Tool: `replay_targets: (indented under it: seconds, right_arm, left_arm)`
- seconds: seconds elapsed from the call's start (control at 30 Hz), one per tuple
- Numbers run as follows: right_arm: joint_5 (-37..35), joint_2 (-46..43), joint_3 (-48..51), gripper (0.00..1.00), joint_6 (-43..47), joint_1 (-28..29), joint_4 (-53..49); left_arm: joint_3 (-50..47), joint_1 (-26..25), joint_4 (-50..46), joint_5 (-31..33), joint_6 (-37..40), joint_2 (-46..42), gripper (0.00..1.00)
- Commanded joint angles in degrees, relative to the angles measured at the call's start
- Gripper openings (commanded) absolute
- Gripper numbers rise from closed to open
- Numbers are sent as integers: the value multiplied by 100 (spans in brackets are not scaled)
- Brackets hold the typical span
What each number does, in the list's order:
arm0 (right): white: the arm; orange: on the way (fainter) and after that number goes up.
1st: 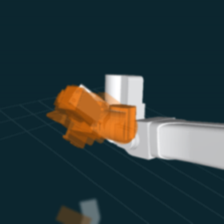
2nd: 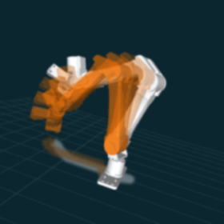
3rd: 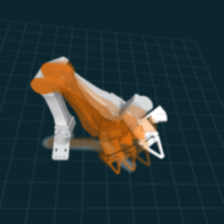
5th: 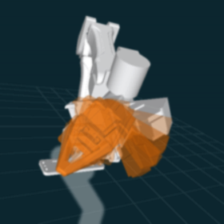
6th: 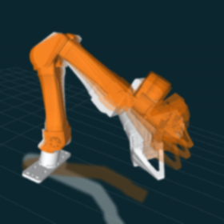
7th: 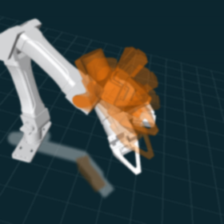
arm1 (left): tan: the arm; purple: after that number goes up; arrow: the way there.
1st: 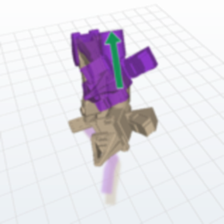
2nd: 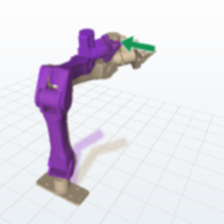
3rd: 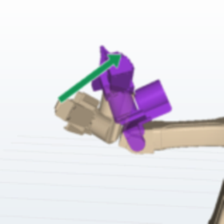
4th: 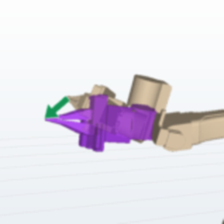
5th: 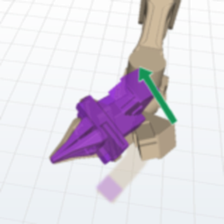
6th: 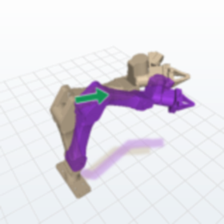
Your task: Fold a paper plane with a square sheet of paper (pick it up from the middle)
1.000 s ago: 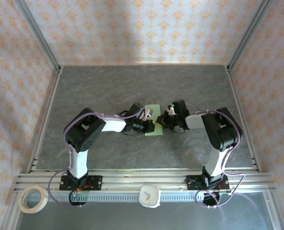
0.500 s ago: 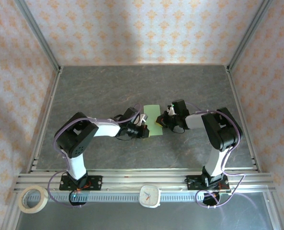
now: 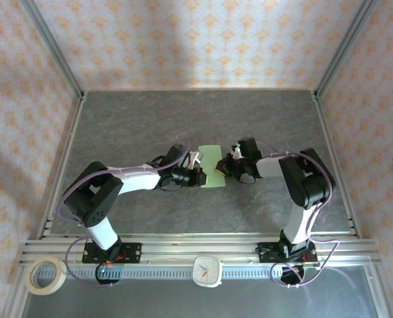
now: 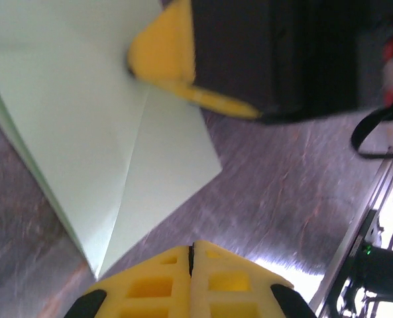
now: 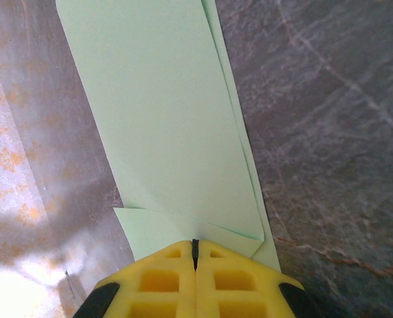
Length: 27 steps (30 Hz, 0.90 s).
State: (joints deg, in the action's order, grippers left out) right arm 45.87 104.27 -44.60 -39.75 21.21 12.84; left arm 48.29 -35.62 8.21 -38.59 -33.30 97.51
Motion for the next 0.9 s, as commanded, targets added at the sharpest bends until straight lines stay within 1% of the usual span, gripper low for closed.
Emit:
replay_targets:
  seconds: [0.0, 0.1, 0.23, 0.43, 0.57, 0.67, 0.73, 0.87]
  right_arm:
    - [-562, 270, 109, 0, 73, -37, -754]
    - [-530, 276, 92, 0, 63, -32, -747]
    - [-498, 270, 66, 0, 64, -38, -765]
    - [-501, 229, 3, 0, 109, -31, -862]
    - [-429, 162, -145, 0, 89, -36, -920]
    - [-445, -54, -307, 0, 40, -36, -965]
    - [-455, -237, -390, 0, 0, -30, -948]
    - [-281, -546, -401, 0, -113, 14, -815]
  left_arm:
    - [416, 99, 225, -35, -77, 336, 2]
    - [723, 90, 211, -128, -30, 703, 2]
    - [960, 101, -116, 107, 163, 1095, 1]
    - [521, 90, -40, -45, 210, 1168, 0]
    - [143, 82, -77, 40, 420, 1168, 0]
    - [-102, 81, -54, 125, 460, 1173, 0]
    - [-191, 81, -37, 165, 447, 1362, 0]
    - [-303, 81, 93, 163, 395, 1364, 0]
